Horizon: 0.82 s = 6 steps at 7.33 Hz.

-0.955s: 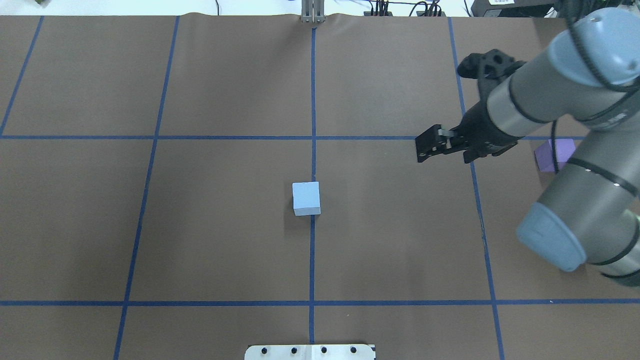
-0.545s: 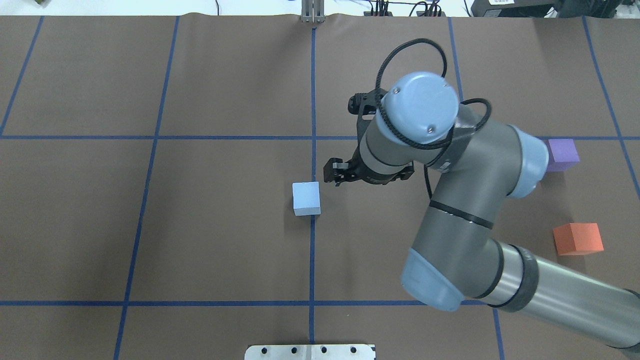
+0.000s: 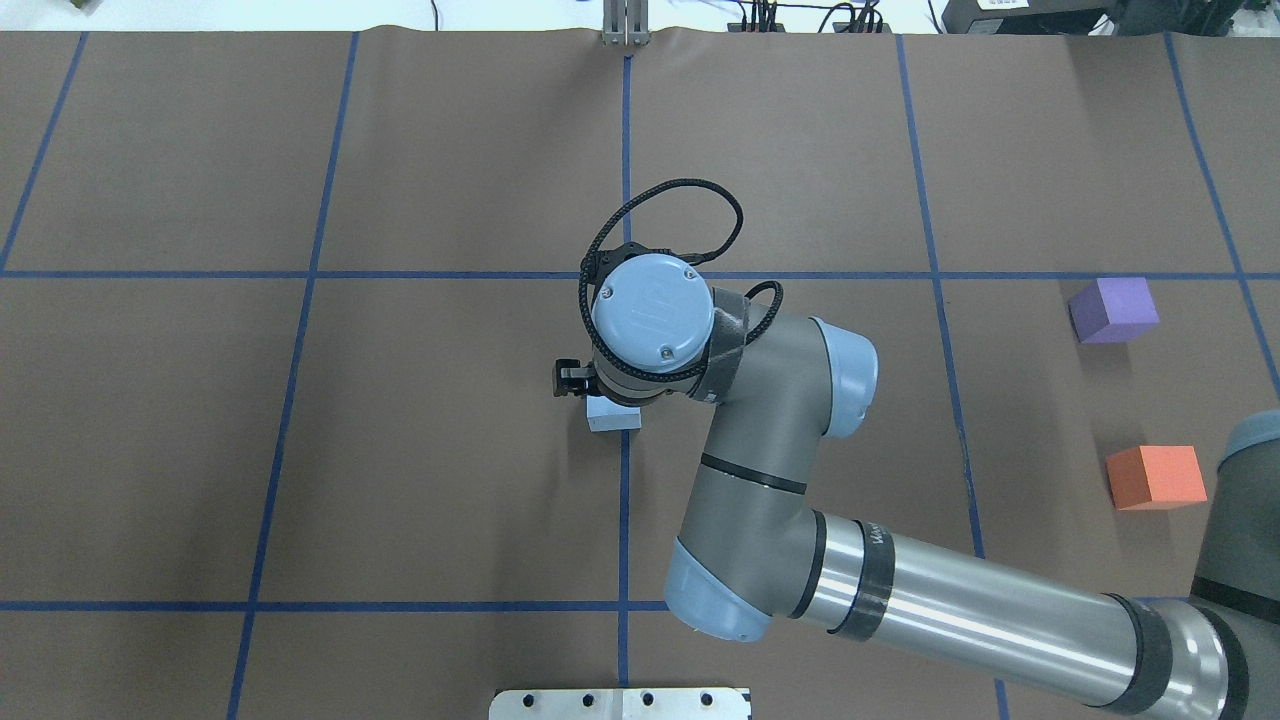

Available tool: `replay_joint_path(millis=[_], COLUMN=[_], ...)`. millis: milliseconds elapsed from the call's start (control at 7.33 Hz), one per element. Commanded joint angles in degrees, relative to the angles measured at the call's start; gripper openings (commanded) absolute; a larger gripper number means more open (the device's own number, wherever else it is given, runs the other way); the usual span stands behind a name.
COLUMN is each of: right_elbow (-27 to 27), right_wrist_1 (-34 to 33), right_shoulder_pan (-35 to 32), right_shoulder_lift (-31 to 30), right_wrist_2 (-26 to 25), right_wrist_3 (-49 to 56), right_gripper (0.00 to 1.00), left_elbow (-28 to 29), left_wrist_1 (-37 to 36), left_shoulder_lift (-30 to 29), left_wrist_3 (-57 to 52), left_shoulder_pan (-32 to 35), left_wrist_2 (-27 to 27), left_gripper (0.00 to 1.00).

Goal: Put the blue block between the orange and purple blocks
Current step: 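Lower the right gripper onto the light blue cube and grasp it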

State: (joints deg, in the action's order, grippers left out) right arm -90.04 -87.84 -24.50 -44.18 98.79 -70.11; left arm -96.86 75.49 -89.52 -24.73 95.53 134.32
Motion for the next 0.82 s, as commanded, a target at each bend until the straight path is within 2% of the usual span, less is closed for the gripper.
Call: replay_joint_path(millis=[0, 409, 545, 682], right_elbow=[5.2, 8.56, 9.34, 9.61], right_wrist_1=[0.38, 0.56, 0.56, 1.52], right_shoulder_pan=[0.77, 1.64, 1.82, 1.82], right_shoulder_lift=[2.86, 2.96, 3.13, 3.05], right_wrist_2=[-0.61, -1.93, -1.93, -1.93], right_wrist_3=[-0.02, 0.24, 0.41, 0.68], right_gripper=[1.0, 0.98, 0.89, 0.6], left_elbow=[0.01, -0.08, -0.08, -0.08], left_wrist_1=[0.01, 0.01, 0.01, 0.01], left_shoulder_lift=[0.22, 0.31, 0.31, 0.31], left_wrist_3=[0.03, 0.3, 0.21, 0.21], left_shoulder_pan=[0.01, -0.08, -0.08, -0.08], left_wrist_2=[0.15, 0.15, 0.15, 0.15], left_gripper=[1.0, 1.0, 1.0, 1.0])
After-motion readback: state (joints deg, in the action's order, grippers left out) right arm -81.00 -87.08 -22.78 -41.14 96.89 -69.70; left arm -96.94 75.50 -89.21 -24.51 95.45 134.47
